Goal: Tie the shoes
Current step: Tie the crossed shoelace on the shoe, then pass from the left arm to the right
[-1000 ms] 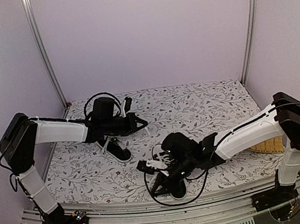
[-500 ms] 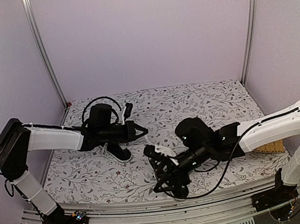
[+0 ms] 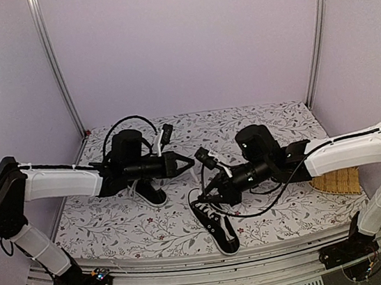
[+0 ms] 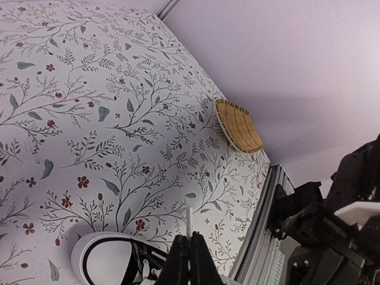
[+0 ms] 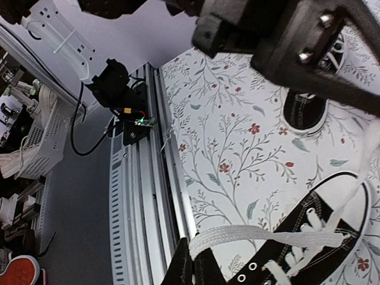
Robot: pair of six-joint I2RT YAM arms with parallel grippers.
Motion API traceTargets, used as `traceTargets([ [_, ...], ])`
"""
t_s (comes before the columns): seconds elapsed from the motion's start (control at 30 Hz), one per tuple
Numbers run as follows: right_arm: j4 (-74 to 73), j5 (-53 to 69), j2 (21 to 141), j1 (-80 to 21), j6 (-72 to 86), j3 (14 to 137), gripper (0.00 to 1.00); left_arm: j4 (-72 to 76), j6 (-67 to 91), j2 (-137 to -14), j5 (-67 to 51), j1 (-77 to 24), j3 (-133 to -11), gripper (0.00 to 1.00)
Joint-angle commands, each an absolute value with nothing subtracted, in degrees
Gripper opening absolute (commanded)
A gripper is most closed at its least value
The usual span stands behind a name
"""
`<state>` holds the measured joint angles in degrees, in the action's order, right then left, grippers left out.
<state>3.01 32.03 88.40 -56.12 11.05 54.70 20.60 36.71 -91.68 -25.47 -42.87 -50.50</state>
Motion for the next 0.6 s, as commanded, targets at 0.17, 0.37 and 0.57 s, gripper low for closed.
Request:
traceTargets([
  [0.17, 7.73, 37.33, 89.47, -68.9, 9.88, 56.69, 0.02, 14.41, 36.63, -95.39, -20.06, -42.36, -54.25, 0.0],
  [0.37, 2.12, 36.07, 100.66, -74.06, 6.73, 60.09, 0.02, 12.01, 38.44, -99.9, -19.57, -40.18, -57.04, 0.0],
  [0.57, 0.85, 26.08, 106.89, -74.52, 7.19, 61.31, 0.24, 12.63, 38.21, -100.72, -20.28, -40.08, -58.86, 0.0],
])
